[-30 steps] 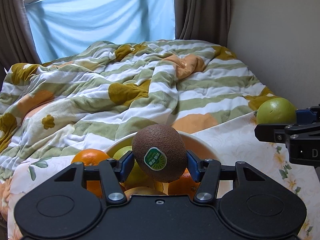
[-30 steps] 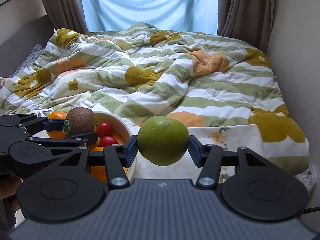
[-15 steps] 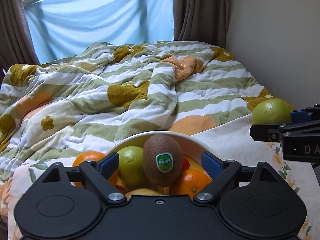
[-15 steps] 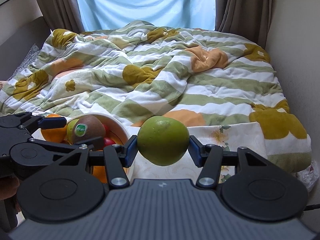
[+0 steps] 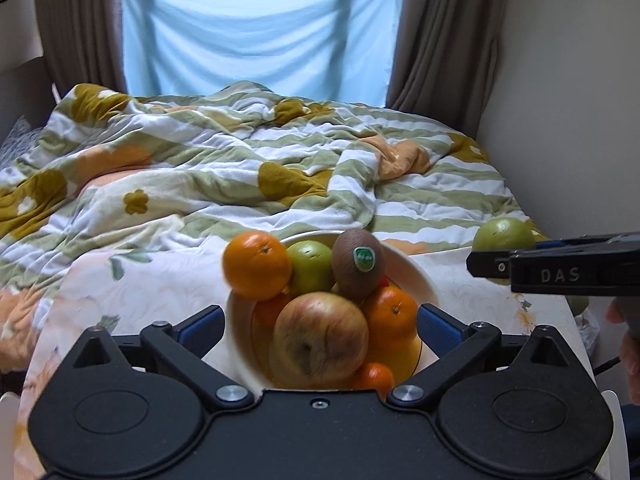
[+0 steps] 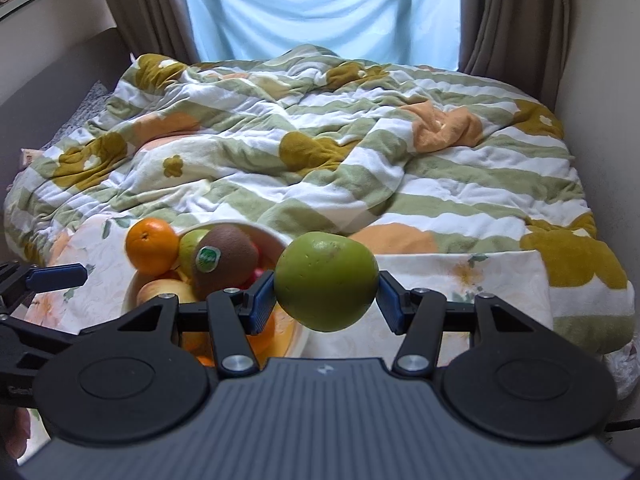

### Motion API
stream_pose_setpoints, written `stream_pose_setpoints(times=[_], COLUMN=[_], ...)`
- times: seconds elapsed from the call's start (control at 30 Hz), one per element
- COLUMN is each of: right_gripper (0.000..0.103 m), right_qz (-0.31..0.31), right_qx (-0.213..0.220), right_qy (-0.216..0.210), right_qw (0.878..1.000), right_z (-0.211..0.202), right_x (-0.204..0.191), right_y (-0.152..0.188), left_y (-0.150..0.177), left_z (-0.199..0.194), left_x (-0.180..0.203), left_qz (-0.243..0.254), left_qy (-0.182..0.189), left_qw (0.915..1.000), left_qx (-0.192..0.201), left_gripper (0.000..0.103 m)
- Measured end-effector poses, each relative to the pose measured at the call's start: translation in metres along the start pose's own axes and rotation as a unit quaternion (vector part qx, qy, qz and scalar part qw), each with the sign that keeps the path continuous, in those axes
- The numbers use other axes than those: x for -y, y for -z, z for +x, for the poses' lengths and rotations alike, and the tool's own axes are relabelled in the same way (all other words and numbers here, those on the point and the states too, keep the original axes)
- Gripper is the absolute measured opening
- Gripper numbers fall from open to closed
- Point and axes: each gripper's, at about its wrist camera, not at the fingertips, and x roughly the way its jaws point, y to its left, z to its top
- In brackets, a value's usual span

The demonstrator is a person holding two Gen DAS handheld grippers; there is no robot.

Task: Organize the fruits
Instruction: 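Open the left tool to drop the kiwi in while the right tool releases the green apple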

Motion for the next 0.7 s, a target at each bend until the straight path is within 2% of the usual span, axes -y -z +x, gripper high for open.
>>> stream_pose_setpoints(times=[0.33,0.7], right_gripper=[0.069,0.07], right_qz=[-0.031,-0.047], right_qx=[-0.025,-0.036], right_qy=[-0.033,-0.054], right_qw=[0.999,0.997], right_z=[0.008,0.028], right_x=[-0.031,-0.052], right_y=[0.029,0.052], left_y=[0.028,0.046], left_z=[-0.043,-0.052], left_x=[-0.019,-0.026], left_qz=[-0.03,-0.039], left_qy=[-0.026,-0.037], left_qw=[0.9992,0.9985], left_qx=[0.009,0.01], left_gripper=[0.103,0.103])
